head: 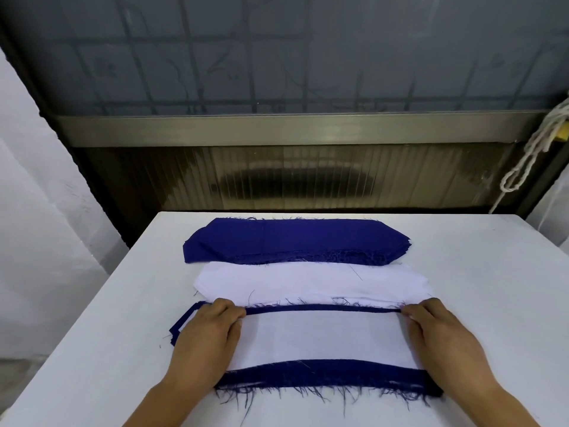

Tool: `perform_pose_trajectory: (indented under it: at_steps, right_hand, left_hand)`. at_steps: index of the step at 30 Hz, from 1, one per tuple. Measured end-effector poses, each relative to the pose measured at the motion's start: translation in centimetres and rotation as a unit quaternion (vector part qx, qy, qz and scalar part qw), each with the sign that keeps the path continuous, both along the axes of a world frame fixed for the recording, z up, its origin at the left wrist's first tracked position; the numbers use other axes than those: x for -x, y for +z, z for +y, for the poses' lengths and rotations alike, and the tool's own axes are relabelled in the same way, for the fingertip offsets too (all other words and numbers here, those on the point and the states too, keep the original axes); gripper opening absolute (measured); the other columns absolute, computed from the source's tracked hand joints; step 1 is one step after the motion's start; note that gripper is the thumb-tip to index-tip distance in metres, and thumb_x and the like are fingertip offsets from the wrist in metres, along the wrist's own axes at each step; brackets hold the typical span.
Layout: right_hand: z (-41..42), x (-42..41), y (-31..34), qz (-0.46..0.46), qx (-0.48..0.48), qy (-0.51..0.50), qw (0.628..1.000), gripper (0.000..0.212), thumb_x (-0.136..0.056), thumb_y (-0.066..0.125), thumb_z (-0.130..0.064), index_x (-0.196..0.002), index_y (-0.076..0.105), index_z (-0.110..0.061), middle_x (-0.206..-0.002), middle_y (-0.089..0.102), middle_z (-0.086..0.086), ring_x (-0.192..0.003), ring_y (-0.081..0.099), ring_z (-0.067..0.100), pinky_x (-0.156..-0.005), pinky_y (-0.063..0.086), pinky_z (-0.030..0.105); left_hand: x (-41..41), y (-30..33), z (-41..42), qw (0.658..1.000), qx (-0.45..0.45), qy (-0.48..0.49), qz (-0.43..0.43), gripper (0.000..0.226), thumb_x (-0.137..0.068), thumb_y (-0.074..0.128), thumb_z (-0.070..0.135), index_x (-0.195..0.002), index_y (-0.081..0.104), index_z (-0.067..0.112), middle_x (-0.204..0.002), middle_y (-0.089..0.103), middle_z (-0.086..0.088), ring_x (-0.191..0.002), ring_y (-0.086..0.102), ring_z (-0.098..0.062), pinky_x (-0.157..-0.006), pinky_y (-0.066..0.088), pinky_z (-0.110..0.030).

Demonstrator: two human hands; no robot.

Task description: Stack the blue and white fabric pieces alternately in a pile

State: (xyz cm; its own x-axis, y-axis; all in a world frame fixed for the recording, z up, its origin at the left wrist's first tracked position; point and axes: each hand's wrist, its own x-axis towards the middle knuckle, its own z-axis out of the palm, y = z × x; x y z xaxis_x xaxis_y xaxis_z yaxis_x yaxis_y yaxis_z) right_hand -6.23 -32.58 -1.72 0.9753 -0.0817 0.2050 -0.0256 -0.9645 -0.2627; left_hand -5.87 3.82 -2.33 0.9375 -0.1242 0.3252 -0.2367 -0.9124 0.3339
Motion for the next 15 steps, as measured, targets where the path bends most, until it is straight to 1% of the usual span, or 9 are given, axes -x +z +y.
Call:
perform_pose_trajectory:
  at_steps: [2, 4, 5, 7, 8, 10, 12, 13, 15]
  right_hand:
    - [-0.2, -0.4, 0.4, 0.025, 0.027, -0.003, 0.999, 0.028, -0.086, 0.059, -0.002, -0.106, 0.070, -0.018, -0.102, 0.060, 0.003, -0.073, 0.062, 0.029, -0.053, 0.049, 0.033]
    - [-0.1, -1.0, 0.9, 0.061, 0.083, -0.008, 0.995, 0.032, -0.087, 0.051, -0.005, -0.110, 0.065, -0.023, -0.102, 0.055, -0.002, -0.071, 0.058, 0.022, -0.052, 0.043, 0.029]
    - [0.2, -1.5, 1.2, 0.078, 0.112, -0.007, 0.991, 0.034, -0.086, 0.049, -0.005, -0.110, 0.062, -0.024, -0.102, 0.053, -0.003, -0.070, 0.054, 0.020, -0.051, 0.039, 0.028]
    - [1.1, -2.6, 1.9, 0.086, 0.118, 0.011, 0.989, 0.036, -0.082, 0.047, 0.000, -0.108, 0.062, -0.020, -0.099, 0.051, -0.002, -0.068, 0.045, 0.020, -0.052, 0.035, 0.029]
    - [1.7, -3.2, 2.1, 0.083, 0.110, 0.024, 0.990, 0.035, -0.082, 0.047, 0.000, -0.108, 0.061, -0.019, -0.099, 0.050, -0.002, -0.070, 0.047, 0.019, -0.054, 0.038, 0.029]
    - [3.2, -4.7, 2.5, 0.089, 0.098, 0.059, 0.989, 0.034, -0.088, 0.047, -0.004, -0.114, 0.057, -0.023, -0.107, 0.049, -0.005, -0.082, 0.055, 0.018, -0.063, 0.046, 0.030]
    - [4.7, -6.5, 2.6, 0.088, 0.061, 0.098, 0.989, 0.030, -0.094, 0.047, -0.010, -0.119, 0.056, -0.023, -0.113, 0.050, -0.005, -0.088, 0.058, 0.017, -0.070, 0.048, 0.029]
    - [5.5, -7.4, 2.7, 0.082, 0.039, 0.112, 0.990, 0.027, -0.096, 0.047, -0.013, -0.119, 0.057, -0.022, -0.114, 0.051, -0.005, -0.088, 0.058, 0.017, -0.071, 0.048, 0.029]
    - [6.6, -8.8, 2.5, 0.069, 0.007, 0.128, 0.989, 0.020, -0.098, 0.046, -0.019, -0.114, 0.058, -0.020, -0.110, 0.053, -0.004, -0.085, 0.058, 0.016, -0.071, 0.048, 0.028]
  left_hand:
    - [-0.3, 0.2, 0.3, 1.000, -0.023, 0.008, 0.000, 0.026, -0.075, 0.075, -0.004, -0.091, 0.075, 0.017, -0.088, 0.065, 0.010, -0.074, 0.061, -0.014, -0.053, 0.054, -0.029]
    - [-0.8, 0.7, 0.4, 0.998, -0.052, 0.019, 0.015, 0.033, -0.064, 0.075, -0.014, -0.081, 0.074, 0.014, -0.079, 0.064, 0.005, -0.063, 0.060, -0.016, -0.045, 0.052, -0.030]
    - [-1.2, 1.0, 0.3, 0.997, -0.068, 0.024, 0.021, 0.036, -0.059, 0.075, -0.017, -0.077, 0.073, 0.013, -0.076, 0.063, 0.004, -0.060, 0.059, -0.016, -0.043, 0.050, -0.031]
    - [-2.1, 1.8, -0.3, 0.995, -0.093, 0.017, 0.017, 0.035, -0.054, 0.074, -0.018, -0.072, 0.070, 0.012, -0.074, 0.062, 0.002, -0.057, 0.057, -0.016, -0.041, 0.049, -0.031]
    - [-2.7, 2.1, -1.0, 0.995, -0.096, 0.010, 0.015, 0.030, -0.059, 0.073, -0.014, -0.074, 0.070, 0.012, -0.076, 0.063, 0.002, -0.060, 0.058, -0.016, -0.044, 0.050, -0.032]
    - [-4.4, 2.2, -2.6, 0.995, -0.095, 0.000, 0.016, 0.017, -0.081, 0.062, -0.001, -0.085, 0.070, 0.014, -0.089, 0.063, 0.004, -0.076, 0.058, -0.016, -0.060, 0.053, -0.033]
    - [-6.3, 1.9, -4.2, 0.996, -0.086, -0.023, -0.001, 0.019, -0.093, 0.050, 0.011, -0.097, 0.067, 0.017, -0.101, 0.060, 0.007, -0.088, 0.054, -0.013, -0.074, 0.049, -0.028]
    - [-7.2, 1.7, -5.0, 0.996, -0.081, -0.035, -0.004, 0.020, -0.095, 0.047, 0.016, -0.101, 0.066, 0.019, -0.104, 0.059, 0.008, -0.090, 0.052, -0.011, -0.076, 0.047, -0.026]
    - [-8.8, 1.3, -6.1, 0.997, -0.065, -0.051, 0.005, 0.021, -0.098, 0.047, 0.027, -0.107, 0.064, 0.022, -0.108, 0.058, 0.009, -0.092, 0.051, -0.010, -0.075, 0.043, -0.022]
